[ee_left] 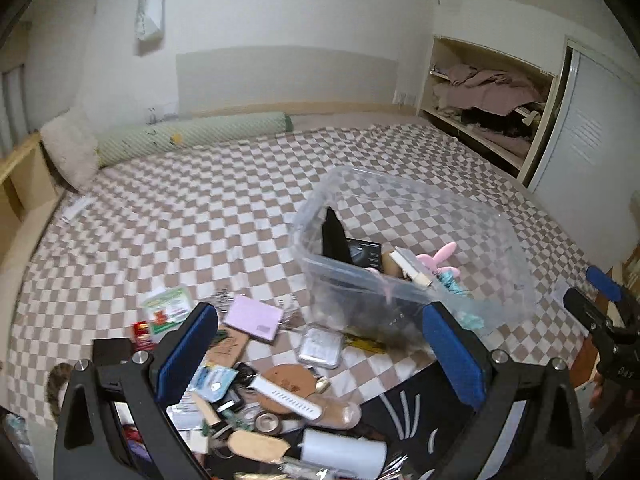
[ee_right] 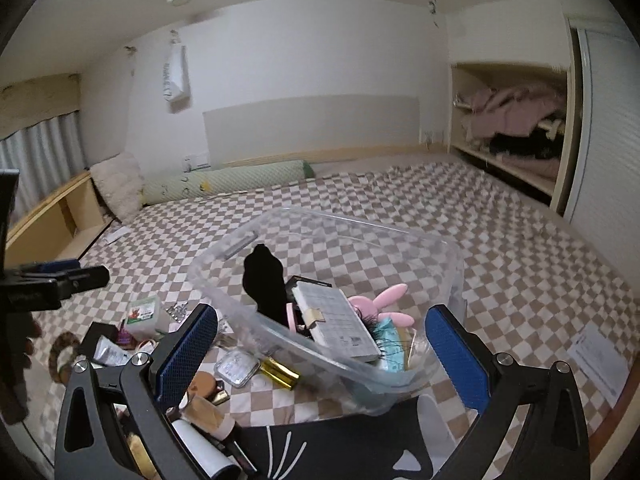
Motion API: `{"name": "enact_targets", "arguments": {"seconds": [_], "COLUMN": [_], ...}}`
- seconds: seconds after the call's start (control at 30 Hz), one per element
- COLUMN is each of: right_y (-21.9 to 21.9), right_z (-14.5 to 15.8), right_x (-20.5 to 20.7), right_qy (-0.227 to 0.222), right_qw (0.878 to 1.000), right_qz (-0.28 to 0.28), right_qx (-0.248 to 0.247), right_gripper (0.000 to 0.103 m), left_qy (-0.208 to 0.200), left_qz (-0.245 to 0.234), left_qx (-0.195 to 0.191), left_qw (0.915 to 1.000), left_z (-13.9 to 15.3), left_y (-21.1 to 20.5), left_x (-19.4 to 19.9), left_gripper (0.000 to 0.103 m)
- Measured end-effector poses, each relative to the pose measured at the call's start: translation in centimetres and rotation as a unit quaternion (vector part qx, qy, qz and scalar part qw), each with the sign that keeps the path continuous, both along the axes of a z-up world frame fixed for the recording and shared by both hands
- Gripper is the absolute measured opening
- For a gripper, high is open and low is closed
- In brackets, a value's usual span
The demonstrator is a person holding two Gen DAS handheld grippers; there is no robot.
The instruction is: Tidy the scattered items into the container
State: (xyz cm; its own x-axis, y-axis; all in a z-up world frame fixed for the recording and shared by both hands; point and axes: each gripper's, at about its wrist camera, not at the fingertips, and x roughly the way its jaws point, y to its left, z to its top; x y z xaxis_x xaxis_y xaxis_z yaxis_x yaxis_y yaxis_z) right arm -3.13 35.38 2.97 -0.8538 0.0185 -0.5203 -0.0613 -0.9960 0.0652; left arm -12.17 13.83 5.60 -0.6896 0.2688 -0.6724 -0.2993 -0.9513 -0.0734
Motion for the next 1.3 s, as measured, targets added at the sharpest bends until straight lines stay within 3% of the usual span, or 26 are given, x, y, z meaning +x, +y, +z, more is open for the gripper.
{"name": "enact_targets", "arguments": {"seconds": [0.1, 0.23, 0.47, 0.87, 1.3], "right_y": [-0.5, -1.3, -2.6, -5.5, -6.2], "right_z": [0.0, 0.0, -0.3, -1.1, -3.1], "right_x": [1.1, 2.3, 4.0, 6.0, 5.2], "right_qy": [0.009, 0.015, 0.022, 0.028, -0.017], "right_qw": [1.0, 1.0, 1.0, 0.998, 0.998], "right_qz": [0.0, 0.005, 0.021, 0.044, 0.049], "right_qx": [-0.008, -0.009, -0.001, 0.034, 0.04], "right_gripper": [0.103, 0.103, 0.103, 0.103, 0.103], "left_qy": [0.018, 0.028, 0.045, 0.041, 0.025], "left_qz": [-0.001, -0.009, 0.029, 0.046, 0.048], "left_qx": [0.0, 0.03, 0.052, 0.032, 0.02], "left_qw": [0.9998, 0.9991, 0.9972, 0.9976, 0.9983], "left_z": [0.2, 0.4, 0.3, -2.6, -4.4], "left_y": [-1.1, -2.8, -6.1, -7.9, -8.5], "left_x": [2.6, 5.5, 8.3, 10.5, 11.5], "left_gripper": [0.103, 0.103, 0.103, 0.103, 0.103]}}
